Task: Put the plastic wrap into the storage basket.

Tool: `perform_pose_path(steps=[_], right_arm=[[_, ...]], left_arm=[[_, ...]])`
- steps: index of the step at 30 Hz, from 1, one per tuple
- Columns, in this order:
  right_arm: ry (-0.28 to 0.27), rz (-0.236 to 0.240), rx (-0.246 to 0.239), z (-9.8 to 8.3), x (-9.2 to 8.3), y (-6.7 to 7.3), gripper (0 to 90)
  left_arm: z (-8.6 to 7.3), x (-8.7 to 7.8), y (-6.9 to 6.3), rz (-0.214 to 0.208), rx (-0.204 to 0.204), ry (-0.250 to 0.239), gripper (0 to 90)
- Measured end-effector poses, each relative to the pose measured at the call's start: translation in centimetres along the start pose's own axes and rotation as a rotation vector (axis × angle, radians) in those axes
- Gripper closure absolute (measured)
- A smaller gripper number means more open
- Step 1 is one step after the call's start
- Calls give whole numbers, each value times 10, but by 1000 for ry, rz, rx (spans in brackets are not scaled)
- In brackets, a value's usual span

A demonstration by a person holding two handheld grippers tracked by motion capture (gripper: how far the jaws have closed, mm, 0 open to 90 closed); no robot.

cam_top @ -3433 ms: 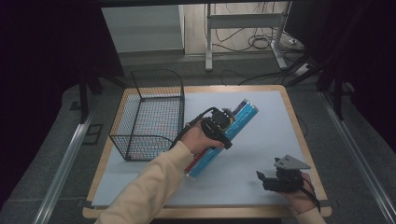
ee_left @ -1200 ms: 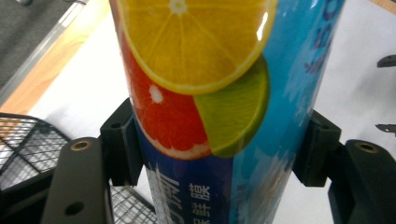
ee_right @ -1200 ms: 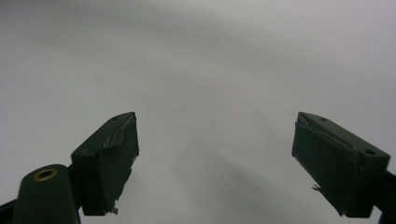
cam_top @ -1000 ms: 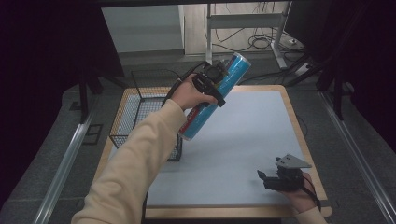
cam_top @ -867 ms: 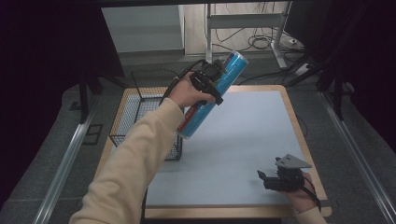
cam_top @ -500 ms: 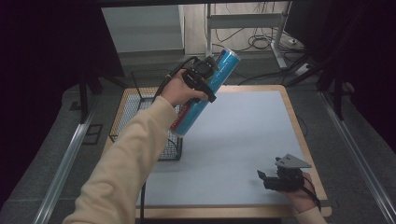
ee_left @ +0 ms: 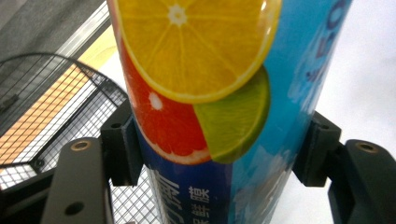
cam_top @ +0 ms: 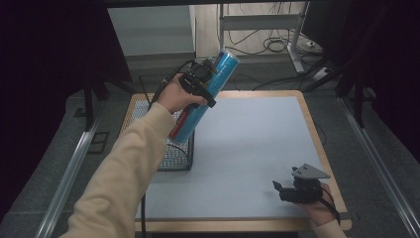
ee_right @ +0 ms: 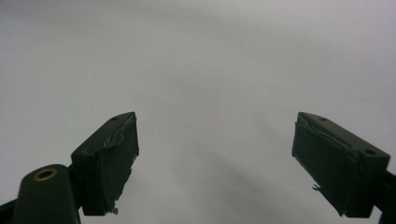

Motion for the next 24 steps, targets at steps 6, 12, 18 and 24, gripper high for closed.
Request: perform_pose_path(steps=[6, 12, 18, 24], right_arm=[[-9, 0, 10, 2, -2, 0, 150], [-12, 0, 12, 2, -1, 0, 150], [-6, 0, 7, 1, -1, 1, 150], [-5, 0, 8, 1, 0, 1, 150]], left_arm=[[-13, 0, 14, 17, -32, 0, 320], [-26, -3, 29, 38, -60, 11, 320], [-34, -1, 38, 49, -82, 15, 320], [-38, 2, 45, 58, -87, 26, 320]])
Point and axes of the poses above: each handheld gripper's, and its own axes: x roughly forward along the jaws, z roughly out of its top, y roughly to its left, the point moved 10 cm from there along x, roughly forward along the jaws, and after that the axes turned 8 degrees about -z, right-handed, at the moved point
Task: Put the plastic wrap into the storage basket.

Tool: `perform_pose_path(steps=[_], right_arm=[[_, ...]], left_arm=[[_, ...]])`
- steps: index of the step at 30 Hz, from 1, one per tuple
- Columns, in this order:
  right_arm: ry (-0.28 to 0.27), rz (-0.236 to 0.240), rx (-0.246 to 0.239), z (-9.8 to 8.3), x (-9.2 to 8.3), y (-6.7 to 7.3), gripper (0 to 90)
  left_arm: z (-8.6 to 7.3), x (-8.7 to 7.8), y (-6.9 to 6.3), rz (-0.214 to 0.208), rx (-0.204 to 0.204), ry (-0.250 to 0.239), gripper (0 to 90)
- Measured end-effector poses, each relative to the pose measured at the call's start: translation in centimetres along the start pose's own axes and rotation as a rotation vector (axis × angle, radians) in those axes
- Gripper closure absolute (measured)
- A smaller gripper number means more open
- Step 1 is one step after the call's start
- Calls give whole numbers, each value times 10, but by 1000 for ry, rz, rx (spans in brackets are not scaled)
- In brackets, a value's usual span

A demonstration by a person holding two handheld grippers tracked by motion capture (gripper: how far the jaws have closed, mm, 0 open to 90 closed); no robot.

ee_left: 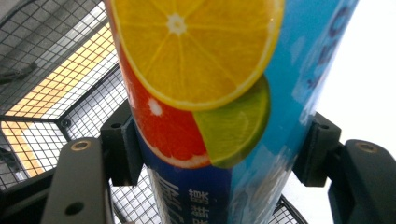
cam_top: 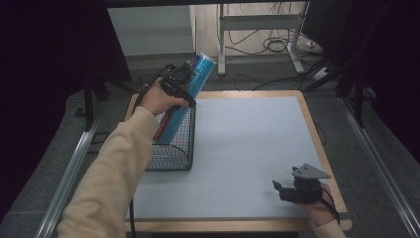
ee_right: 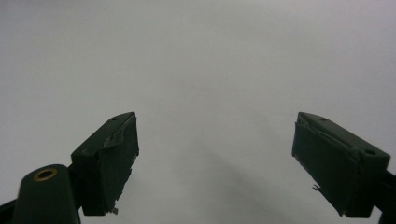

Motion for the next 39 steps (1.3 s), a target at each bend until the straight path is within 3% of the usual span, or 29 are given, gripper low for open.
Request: perform_pose_path(steps=[8, 22, 33, 39], right_arm=[[5, 1, 0, -1, 0, 0, 150], [11, -3, 6, -2, 2, 0, 150], [8, -2, 3, -2, 3, -2, 150], [9, 1, 3, -2, 3, -1, 150]], left_arm=[[-3, 9, 8, -1, -17, 1, 320], [-5, 34, 34, 19, -52, 28, 320], [-10, 69, 53, 45, -70, 90, 320], [-11, 80, 61, 51, -80, 116, 320]])
Point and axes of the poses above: each handheld gripper's, and its own axes: x roughly forward along the jaws, z roughly out of its top, y roughly to its left, the point moved 10 cm from there along x, roughly forward along the jaws, and after that the axes turned 8 degrees about -z, right-handed, at the moved point
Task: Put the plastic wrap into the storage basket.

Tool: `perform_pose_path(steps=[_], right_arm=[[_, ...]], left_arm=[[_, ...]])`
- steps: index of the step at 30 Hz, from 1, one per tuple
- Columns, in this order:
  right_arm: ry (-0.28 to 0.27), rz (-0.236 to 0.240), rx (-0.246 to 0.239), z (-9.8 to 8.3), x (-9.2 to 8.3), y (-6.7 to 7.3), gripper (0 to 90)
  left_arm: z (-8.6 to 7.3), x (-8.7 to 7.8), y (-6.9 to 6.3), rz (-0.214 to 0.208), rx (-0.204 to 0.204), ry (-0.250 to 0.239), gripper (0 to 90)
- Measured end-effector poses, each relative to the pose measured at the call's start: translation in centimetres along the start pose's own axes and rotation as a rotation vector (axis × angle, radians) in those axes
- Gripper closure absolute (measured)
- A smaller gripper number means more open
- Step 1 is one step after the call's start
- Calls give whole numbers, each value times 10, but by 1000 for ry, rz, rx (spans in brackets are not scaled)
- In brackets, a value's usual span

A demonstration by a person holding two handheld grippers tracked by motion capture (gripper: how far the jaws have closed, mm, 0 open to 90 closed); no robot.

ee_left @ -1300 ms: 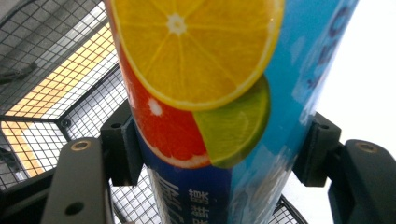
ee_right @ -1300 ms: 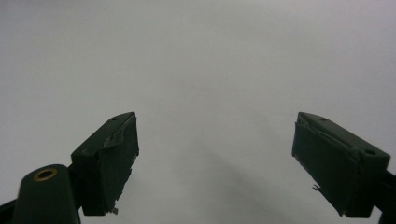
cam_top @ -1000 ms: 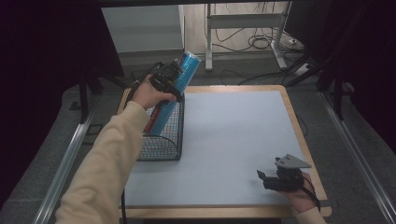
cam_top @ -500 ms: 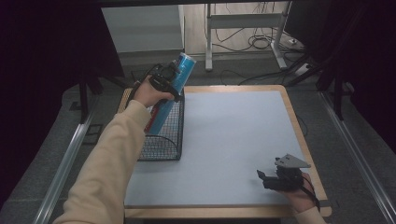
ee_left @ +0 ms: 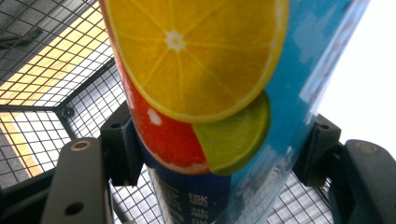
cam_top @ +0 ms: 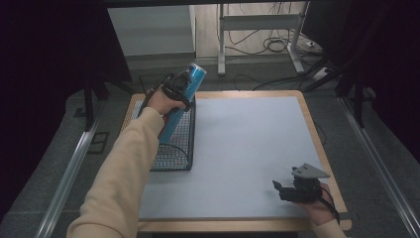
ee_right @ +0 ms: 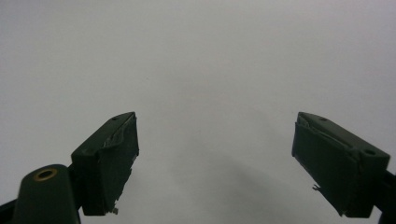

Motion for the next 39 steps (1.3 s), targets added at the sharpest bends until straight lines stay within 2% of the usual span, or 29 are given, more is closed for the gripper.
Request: perform_pose_path(steps=[7, 12, 20, 32, 39], right_arm=[[3, -3, 2, -1, 1, -1, 152], [5, -7, 3, -1, 2, -2, 153], [7, -8, 0, -2, 2, -2, 153], [9, -11, -4, -2, 2, -2, 154], [9, -10, -5, -2, 2, -2, 154]], left_arm=[[5, 8, 10, 24, -9, 10, 320], [9, 16, 14, 26, -27, 17, 320], [10, 28, 23, 42, -45, 47, 319], [11, 41, 29, 55, -67, 60, 319], [10, 42, 29, 59, -59, 60, 317]])
Point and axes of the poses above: each handheld gripper's, and its own axes: x roughly forward along the jaws, z roughly out of its top, y roughly to its left, the point moved 10 cm from there along x, roughly forward along the jaws, and after that the axes turned 8 degrees about -z, right-handed, at the moved point
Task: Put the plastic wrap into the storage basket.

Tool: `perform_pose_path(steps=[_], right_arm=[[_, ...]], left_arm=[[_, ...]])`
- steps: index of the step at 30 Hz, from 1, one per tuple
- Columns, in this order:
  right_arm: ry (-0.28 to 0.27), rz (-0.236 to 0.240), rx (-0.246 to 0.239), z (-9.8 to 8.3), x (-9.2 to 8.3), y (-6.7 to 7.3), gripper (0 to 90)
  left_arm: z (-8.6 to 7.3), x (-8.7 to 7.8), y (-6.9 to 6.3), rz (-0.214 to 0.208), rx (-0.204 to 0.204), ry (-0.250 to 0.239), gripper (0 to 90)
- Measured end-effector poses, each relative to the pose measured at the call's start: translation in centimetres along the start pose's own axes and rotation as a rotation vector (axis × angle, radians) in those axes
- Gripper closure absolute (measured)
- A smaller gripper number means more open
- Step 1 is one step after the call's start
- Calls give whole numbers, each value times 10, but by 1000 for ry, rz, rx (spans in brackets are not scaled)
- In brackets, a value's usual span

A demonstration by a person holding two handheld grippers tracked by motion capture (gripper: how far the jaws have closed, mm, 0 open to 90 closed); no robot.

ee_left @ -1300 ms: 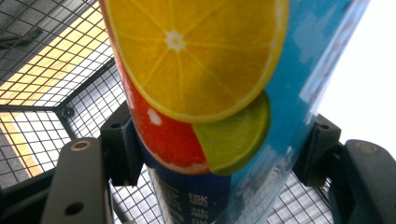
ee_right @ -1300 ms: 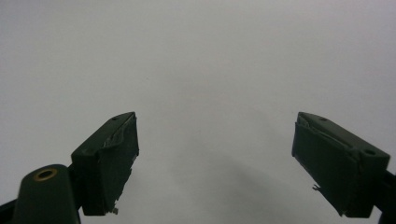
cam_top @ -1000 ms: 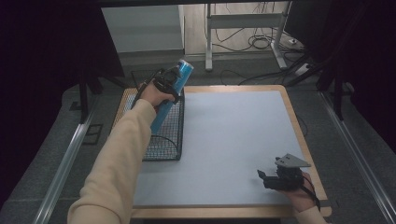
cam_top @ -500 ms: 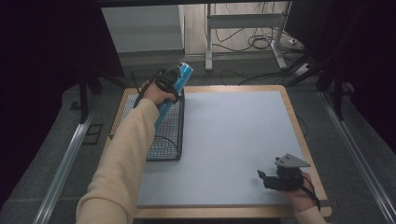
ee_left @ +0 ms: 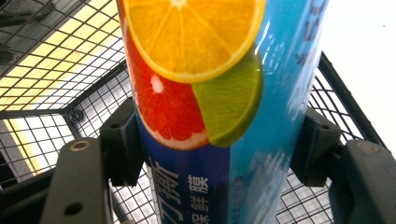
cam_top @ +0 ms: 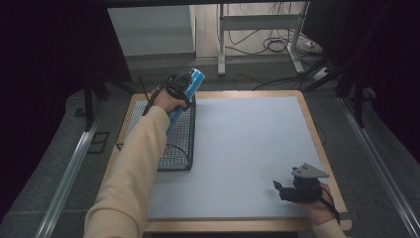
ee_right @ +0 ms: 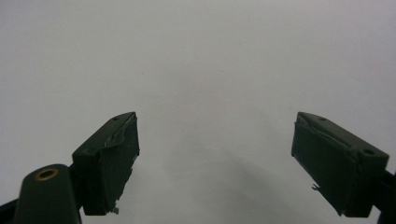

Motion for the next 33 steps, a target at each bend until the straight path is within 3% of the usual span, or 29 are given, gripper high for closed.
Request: perform_pose_path(steps=[8, 11, 17, 21, 24, 31, 33], right_arm=[[-1, 0, -2, 0, 0, 1, 154], [-2, 1, -3, 0, -1, 1, 154], [1, 2, -4, 0, -1, 1, 154], [-2, 3, -3, 0, -1, 1, 154], [-1, 4, -2, 0, -1, 1, 154], [-2, 5, -6, 1, -2, 2, 154], [-2, -1, -4, 1, -1, 1, 154]], left_arm=[[0, -5, 1, 25, 16, -29, 280], [1, -9, 0, 16, 15, -63, 256], [-2, -16, 0, 5, 8, -83, 172], [-6, -32, -2, -11, -17, -155, 160], [-10, -46, -12, -71, -29, -217, 169], [-26, -68, -47, -149, 22, -283, 155], [-31, -74, -57, -151, 42, -298, 157]])
Point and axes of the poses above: each handheld gripper's, and its own axes: x roughly forward along the jaws, z roughly out of its top, y roughly to its left, the point moved 10 cm from there along x, roughly forward along the jaws, and after that the axes turned 8 degrees about -z, right-handed, at the moved point
